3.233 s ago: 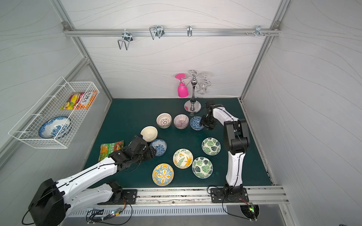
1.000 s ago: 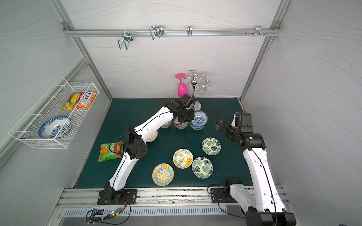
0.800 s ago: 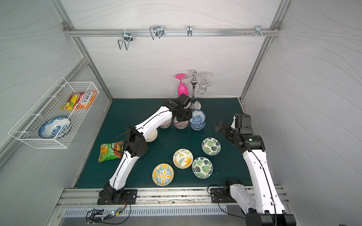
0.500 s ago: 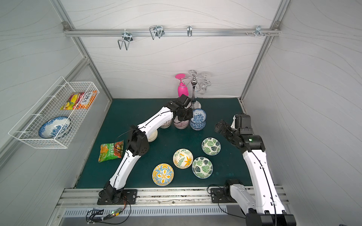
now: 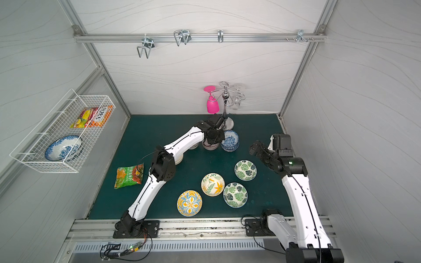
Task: Stack the bowls
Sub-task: Place the bowl on the bowl.
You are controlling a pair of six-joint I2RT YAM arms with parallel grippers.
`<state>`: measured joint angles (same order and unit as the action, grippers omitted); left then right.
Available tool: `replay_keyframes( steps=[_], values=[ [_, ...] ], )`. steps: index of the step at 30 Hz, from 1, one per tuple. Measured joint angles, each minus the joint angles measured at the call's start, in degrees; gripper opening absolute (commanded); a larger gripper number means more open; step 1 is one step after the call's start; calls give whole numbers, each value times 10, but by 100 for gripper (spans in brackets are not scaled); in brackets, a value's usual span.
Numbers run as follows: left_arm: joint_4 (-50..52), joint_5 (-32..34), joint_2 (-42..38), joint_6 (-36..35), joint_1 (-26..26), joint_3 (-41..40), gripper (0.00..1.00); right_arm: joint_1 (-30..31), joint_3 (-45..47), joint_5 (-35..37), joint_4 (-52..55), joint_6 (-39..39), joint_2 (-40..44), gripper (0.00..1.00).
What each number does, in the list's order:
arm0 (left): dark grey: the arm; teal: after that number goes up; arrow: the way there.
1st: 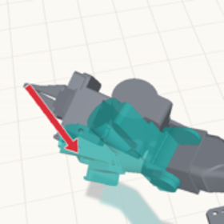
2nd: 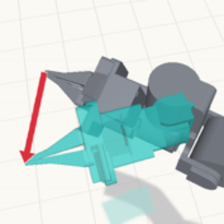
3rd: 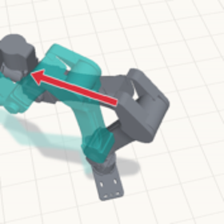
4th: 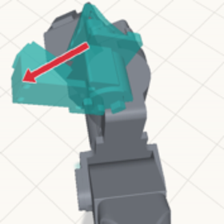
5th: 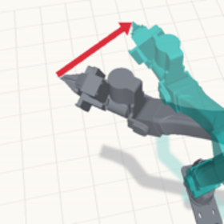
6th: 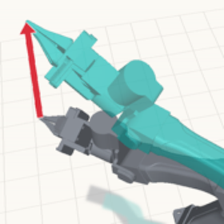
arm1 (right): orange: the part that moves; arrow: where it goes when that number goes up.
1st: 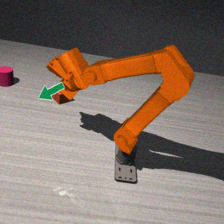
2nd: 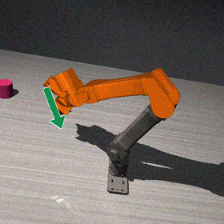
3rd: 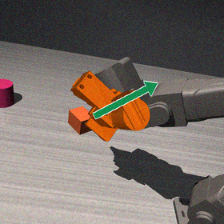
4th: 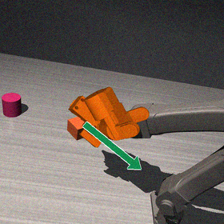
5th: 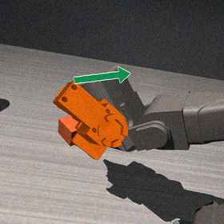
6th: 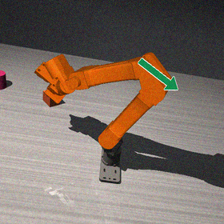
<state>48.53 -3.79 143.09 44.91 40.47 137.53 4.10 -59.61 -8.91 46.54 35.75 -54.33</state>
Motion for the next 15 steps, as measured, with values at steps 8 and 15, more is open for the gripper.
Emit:
replay_keyframes(
  steps=[8,15],
  values=[
    [0,-1,21,17,3,7,5,0,1,0,7,0,0,99],
    [-4,-1,24,24,5,14,26,0,1,0,11,-1,0,99]
  ],
)
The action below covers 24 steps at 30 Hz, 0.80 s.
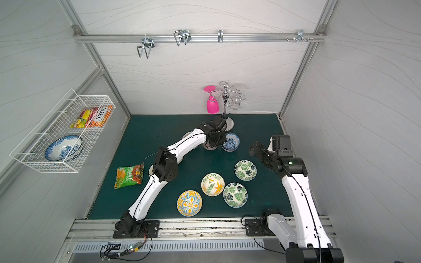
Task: Stack the bowls
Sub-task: Place the bowl on the bowl.
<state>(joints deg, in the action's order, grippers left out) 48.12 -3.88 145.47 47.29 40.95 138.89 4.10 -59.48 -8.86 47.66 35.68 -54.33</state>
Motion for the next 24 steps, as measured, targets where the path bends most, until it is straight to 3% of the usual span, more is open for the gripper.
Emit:
replay_keyframes(
  steps=[6,15,20,24],
  values=[
    [-17,-9,0,1,0,5,46,-1,0,3,9,-6,-2,99],
    [-36,-27,-13,18,5,3,58,-77,38,-27,13,1,-5,99],
    [-65,-39,-76,29,16,-50,73,-148,98,-94,7,9,-46,99],
    [-97,-41,-165,29,28,-129,77,-162,150,-133,-8,9,-88,97]
  ],
)
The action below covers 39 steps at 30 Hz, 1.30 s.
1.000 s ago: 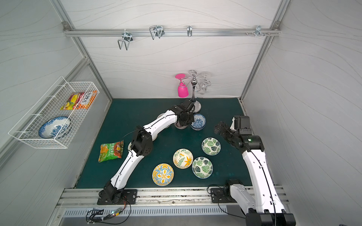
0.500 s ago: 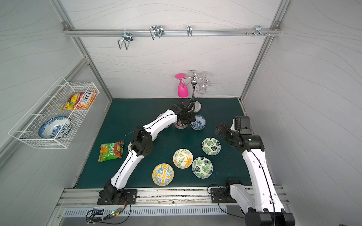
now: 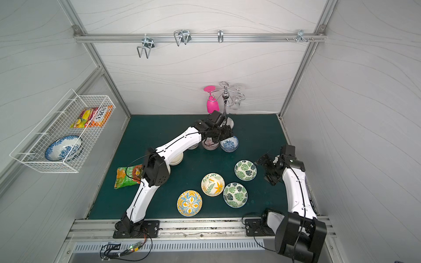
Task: Stack the bowls
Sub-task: Place the bowl on the bowl, then move the bowl to the center of the board.
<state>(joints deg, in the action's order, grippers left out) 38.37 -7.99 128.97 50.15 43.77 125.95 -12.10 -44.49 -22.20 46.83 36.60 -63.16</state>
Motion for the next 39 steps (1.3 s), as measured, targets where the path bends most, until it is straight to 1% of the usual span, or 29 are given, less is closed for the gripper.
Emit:
replay_keyframes(
  steps=[3,5,8,10,14,18,20,22,23,25,30,32,34,35,39],
  values=[
    [-24,3,-72,-1,5,-72,77,2,20,-11,-11,0,-8,96],
    [-32,6,-109,-4,8,-111,75,10,23,-11,-20,1,-9,94],
    [-37,12,-137,-12,8,-150,73,40,21,2,-34,2,-20,91],
    [-40,17,-149,-20,8,-179,72,64,18,14,-41,2,-34,86],
    [-45,35,-192,-38,8,-276,71,90,18,36,-57,3,-63,80],
    [-46,61,-269,-56,8,-391,71,97,22,54,-80,1,-97,64],
    [-49,76,-317,-65,8,-444,71,102,23,59,-89,0,-117,51],
    [-52,92,-367,-73,8,-492,72,111,23,67,-97,2,-133,41],
    [-55,100,-392,-77,8,-516,72,119,23,71,-100,3,-140,39],
    [-64,120,-446,-84,8,-572,73,141,20,85,-101,2,-150,31],
    [-78,159,-541,-109,8,-695,80,183,-8,107,-100,14,-171,9],
    [-85,170,-575,-119,8,-741,85,200,-28,113,-101,21,-186,6],
    [-92,178,-607,-129,8,-781,96,220,-51,123,-101,29,-206,2],
    [-94,181,-624,-134,7,-800,99,232,-63,127,-101,32,-218,2],
    [-106,186,-683,-135,4,-857,100,280,-112,138,-102,47,-262,0]
  ],
)
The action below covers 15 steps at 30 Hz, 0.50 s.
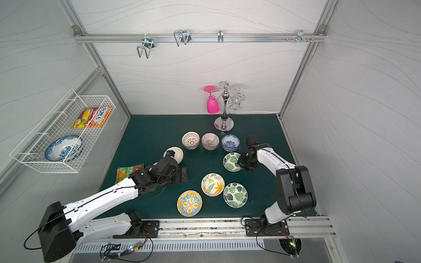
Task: Stack the bowls
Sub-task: Move the bowl to the center of the board.
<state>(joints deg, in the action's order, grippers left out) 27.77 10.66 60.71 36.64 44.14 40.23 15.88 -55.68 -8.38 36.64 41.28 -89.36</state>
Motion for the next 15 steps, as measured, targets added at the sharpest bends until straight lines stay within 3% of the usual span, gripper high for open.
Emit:
replay_keyframes(
  steps=[10,15],
  values=[
    [-50,-3,-35,1,-16,-32,100,62,-78,-2,-12,36,-90,0],
    [-64,-14,-31,2,-29,-40,100,65,-96,-16,-21,42,-112,8]
  ],
)
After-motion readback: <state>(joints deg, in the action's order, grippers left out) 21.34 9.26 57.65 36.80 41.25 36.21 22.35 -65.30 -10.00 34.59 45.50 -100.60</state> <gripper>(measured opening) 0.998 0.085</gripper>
